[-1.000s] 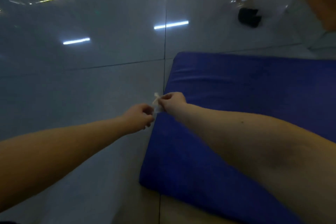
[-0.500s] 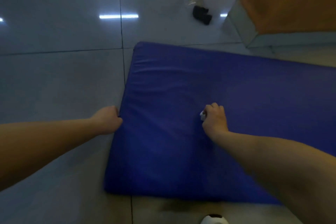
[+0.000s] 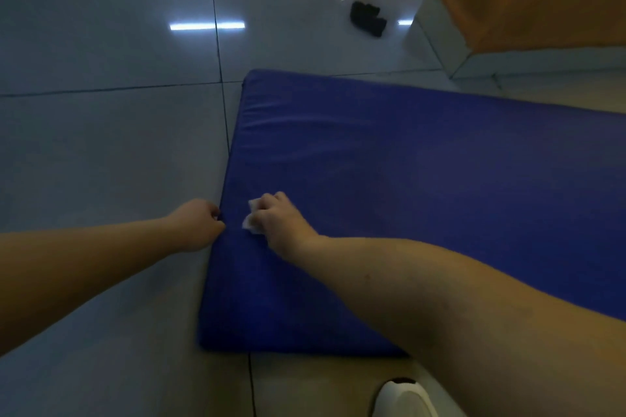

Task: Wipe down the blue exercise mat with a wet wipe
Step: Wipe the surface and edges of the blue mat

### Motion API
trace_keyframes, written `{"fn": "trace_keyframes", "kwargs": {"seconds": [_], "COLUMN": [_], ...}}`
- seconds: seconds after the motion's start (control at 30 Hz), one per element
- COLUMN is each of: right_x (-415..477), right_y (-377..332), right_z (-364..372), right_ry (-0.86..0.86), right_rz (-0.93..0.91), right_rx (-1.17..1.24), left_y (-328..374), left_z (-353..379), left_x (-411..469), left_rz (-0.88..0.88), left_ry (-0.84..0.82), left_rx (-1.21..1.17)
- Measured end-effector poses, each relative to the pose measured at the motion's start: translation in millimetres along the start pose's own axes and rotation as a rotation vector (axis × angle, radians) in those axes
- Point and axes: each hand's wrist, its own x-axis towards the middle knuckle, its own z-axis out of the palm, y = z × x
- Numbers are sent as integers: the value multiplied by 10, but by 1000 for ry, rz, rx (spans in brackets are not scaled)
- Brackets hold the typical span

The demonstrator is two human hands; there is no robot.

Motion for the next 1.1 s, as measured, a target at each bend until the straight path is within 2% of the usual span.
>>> {"fn": "trace_keyframes", "kwargs": {"seconds": [0.07,0.2,0.27,0.33,0.43,0.6,0.73,0.93,1.03,1.1], "right_x": [-252,-893,-1020,-911,-518,148,418,340,-74,-427], "right_y": [323,926,987,821,437,-365,-679,-98,344,594], "right_z": [-127,-448,-490,-429,-220,29,134,42,-120,-219], "right_ry": [68,197,240,257,288,186,58,27,99,147], "right_rz": [59,539,749,846,795,466,222,58,108,222], "right_rx": [-38,-110,-127,-154,-61,56,6,14,-18,-51], "left_y": [4,40,46,54,40,-31,-145,-156,-141,-141], "left_z": [-15,-7,-9,-16,-37,-45,-28,-26,-22,-24], "left_x": [-33,-65,-79,-101,-135,-163,-197,-200,-194,-178], "left_rz": [8,-7,-21,-36,-67,-89,-58,-64,-56,-55], "left_ry": [-21,-69,-86,-107,-127,-151,-160,-190,-177,-162], "left_rx": [-8,-31,-40,-55,-92,-117,-110,-151,-168,-166]}}
